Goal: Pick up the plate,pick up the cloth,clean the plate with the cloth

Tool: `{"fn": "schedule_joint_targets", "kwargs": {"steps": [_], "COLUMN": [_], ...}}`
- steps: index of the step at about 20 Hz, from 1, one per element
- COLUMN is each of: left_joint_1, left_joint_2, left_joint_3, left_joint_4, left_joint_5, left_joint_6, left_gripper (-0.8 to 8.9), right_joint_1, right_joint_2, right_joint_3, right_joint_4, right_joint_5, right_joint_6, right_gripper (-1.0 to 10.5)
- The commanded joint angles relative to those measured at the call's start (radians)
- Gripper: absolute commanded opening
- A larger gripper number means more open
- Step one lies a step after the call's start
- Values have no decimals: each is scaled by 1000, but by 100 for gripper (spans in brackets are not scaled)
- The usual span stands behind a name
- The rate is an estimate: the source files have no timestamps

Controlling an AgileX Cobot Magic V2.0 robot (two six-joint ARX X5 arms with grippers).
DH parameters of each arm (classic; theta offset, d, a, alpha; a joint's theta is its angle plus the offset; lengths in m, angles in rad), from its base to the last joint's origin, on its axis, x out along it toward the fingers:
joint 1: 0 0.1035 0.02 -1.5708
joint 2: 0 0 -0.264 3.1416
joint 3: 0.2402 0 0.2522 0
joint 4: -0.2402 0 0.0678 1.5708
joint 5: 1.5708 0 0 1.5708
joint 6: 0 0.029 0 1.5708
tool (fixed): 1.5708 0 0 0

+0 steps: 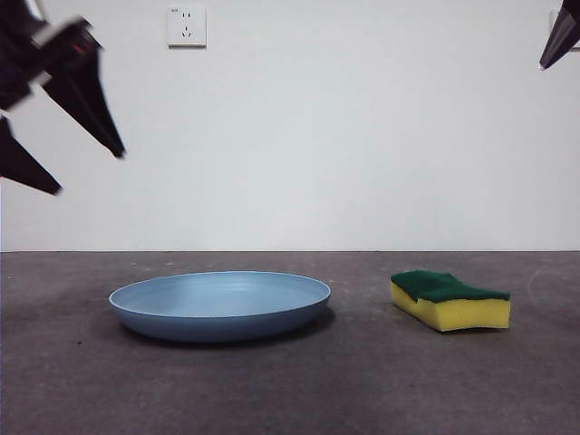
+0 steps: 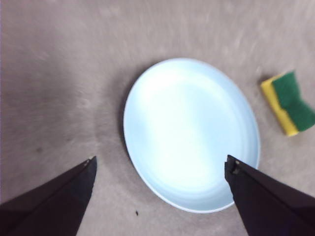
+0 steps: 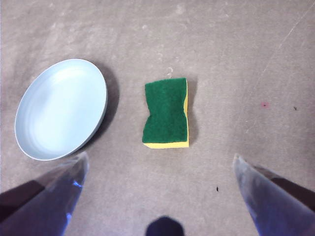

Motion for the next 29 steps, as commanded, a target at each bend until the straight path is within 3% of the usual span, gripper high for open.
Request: {"fn": "schedule_joint_targets", "kwargs": {"steps": [1, 7, 20, 22, 25, 29], "left_joint_1": [-18, -68, -134, -146, -149, -149], "left_joint_2": [134, 379, 563, 566, 566, 559], "left_joint_3": [91, 248, 252, 252, 252, 252], "left_joint_4": [-49, -85, -37, -34, -33, -39], "left_joint_5": [-11, -161, -217, -253, -286, -288], "left_joint_6": [58, 79, 79, 79, 83, 102], "left_gripper": [436, 436, 434, 318, -23, -8], "right_joint_1": [-2, -2, -2, -2, -2, 1], "right_joint_2": [0, 0, 0, 0, 0, 6], "right_joint_3": [4, 4, 4, 4, 4, 4], "right_joint_4": [2, 2, 2, 2, 2, 3], "right_joint_5": [1, 1, 2, 2, 2, 0], "right_joint_6": [4, 4, 4, 4, 4, 3], "right_gripper": [501, 501, 501, 501, 500, 500]}}
